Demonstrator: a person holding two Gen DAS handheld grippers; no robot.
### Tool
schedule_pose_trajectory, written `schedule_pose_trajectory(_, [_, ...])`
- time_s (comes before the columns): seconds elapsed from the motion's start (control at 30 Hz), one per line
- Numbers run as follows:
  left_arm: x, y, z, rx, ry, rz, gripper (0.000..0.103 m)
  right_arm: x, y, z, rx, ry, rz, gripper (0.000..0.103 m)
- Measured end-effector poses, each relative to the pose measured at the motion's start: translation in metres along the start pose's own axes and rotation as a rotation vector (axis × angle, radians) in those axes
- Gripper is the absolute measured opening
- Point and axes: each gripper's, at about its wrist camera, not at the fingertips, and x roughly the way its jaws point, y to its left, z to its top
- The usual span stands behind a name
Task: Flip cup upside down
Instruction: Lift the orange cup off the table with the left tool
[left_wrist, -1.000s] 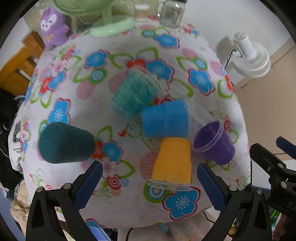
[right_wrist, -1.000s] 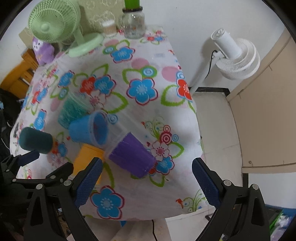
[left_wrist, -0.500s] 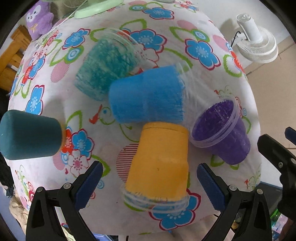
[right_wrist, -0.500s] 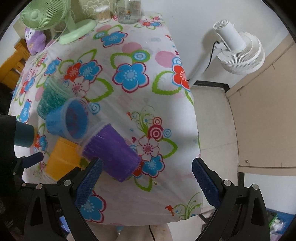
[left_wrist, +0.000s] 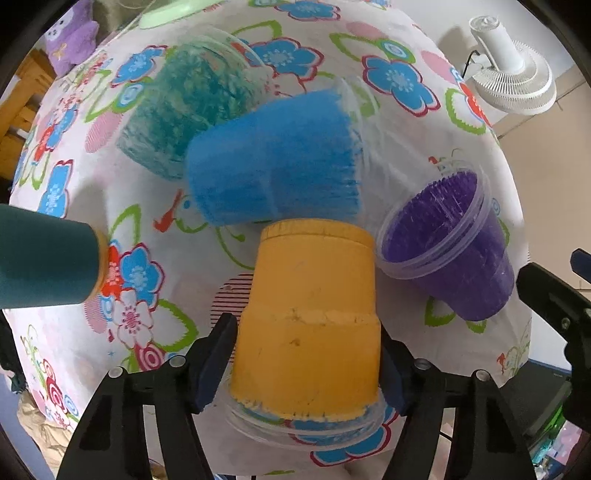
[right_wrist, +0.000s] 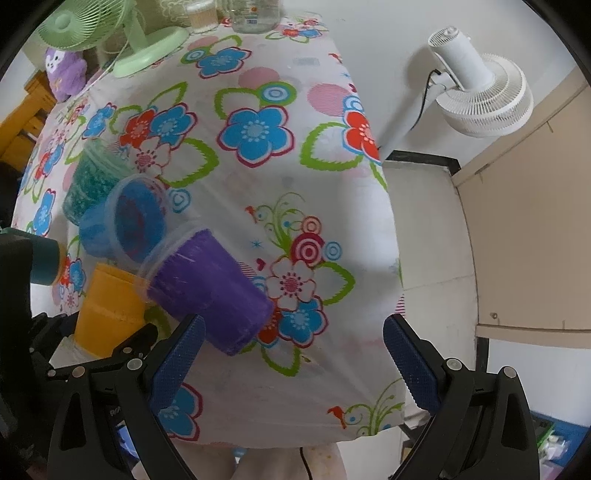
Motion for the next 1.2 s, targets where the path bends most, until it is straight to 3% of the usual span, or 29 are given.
schedule_pose_trajectory(0.33, [-0.033, 0.046, -0.018, -0.06, -0.041, 0.004, 0.072, -0.02, 0.06, 0.0, -0.086, -0.038, 0.049, 0.099])
schedule_pose_trajectory(0.67, [-0.04, 0.11, -0.054, -0.268, -0.057, 0.02, 0.072, -0.017, 0.121, -0.004, -0.233, -0.027, 0.07, 0.098])
schedule_pose_trajectory(0.8, [-0.035, 0.12, -0.062, -0.335, -0.082, 0.043, 0.072, -0.013, 0.133, -0.005, -0.268, -0.022, 0.068, 0.098])
schedule_pose_trajectory(0.93, [-0.029, 0.121, -0.064, -0.375, -0.106, 0.007, 0.072, -0.008, 0.136, -0.005, -0.275, -0.017, 0.058, 0.099])
schedule_pose_trajectory(1.1, [-0.024, 0.121, -0.07, -0.355, -0.09, 0.008, 0.076, -0.005, 0.136, -0.006, -0.269, -0.007, 0.048, 0.099])
schedule_pose_trajectory(1.2, [-0.029, 0.123, -0.073, -0.342, -0.084, 0.011, 0.084, -0.008, 0.136, -0.006, -0.253, -0.01, 0.056, 0.099])
